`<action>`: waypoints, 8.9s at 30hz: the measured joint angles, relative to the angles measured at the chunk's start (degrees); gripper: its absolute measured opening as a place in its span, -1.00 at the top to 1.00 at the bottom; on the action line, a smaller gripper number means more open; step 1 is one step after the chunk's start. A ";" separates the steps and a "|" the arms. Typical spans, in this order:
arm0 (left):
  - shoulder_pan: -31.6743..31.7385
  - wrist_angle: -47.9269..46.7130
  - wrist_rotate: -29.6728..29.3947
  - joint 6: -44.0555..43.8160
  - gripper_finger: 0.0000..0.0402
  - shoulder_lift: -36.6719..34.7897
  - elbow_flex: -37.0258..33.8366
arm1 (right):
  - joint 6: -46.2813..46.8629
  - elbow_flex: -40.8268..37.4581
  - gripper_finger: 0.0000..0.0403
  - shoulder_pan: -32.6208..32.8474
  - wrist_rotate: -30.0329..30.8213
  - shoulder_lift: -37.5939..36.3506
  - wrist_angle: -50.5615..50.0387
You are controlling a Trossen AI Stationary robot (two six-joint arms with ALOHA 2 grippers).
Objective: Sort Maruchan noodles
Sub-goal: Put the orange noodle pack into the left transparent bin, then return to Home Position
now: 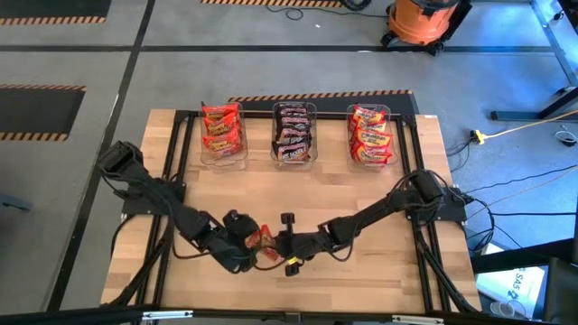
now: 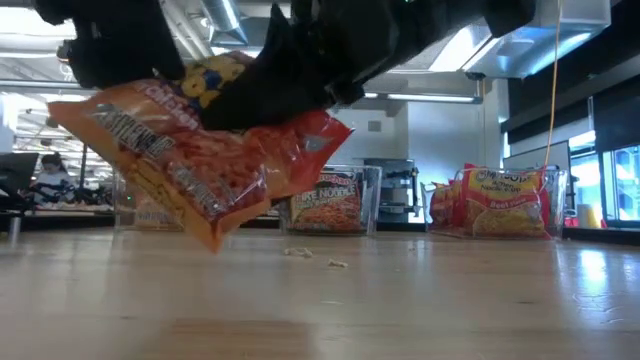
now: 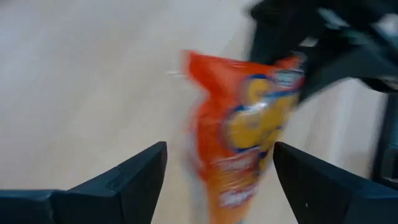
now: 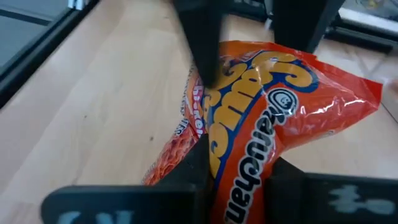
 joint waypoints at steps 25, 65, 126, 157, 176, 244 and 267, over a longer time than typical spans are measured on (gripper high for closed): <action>0.92 10.82 7.40 10.99 0.23 4.70 0.08 | 1.60 0.00 0.54 0.96 -1.13 -0.31 6.61; -0.37 50.07 -14.82 26.49 0.37 4.77 -16.24 | 28.76 -35.87 -0.56 0.45 -2.99 -16.70 35.93; 15.15 23.82 19.72 35.62 -0.28 -6.61 -1.37 | 12.76 -23.02 0.47 -0.20 -2.51 -7.63 23.01; 19.83 -6.72 29.63 39.18 0.21 14.80 21.11 | 15.69 -23.02 0.45 -0.20 -1.41 -7.65 21.71; 17.22 -18.72 20.13 38.10 0.63 8.55 20.92 | 15.24 -22.91 -0.27 0.78 -1.85 -19.50 2.78; 67.96 -6.91 19.92 71.66 0.26 -22.20 -19.36 | 21.78 -31.76 -0.26 2.84 5.06 -21.35 3.61; 51.75 13.31 44.87 46.88 0.28 -25.61 -2.61 | 22.42 -29.44 -0.19 2.84 7.80 -22.37 3.44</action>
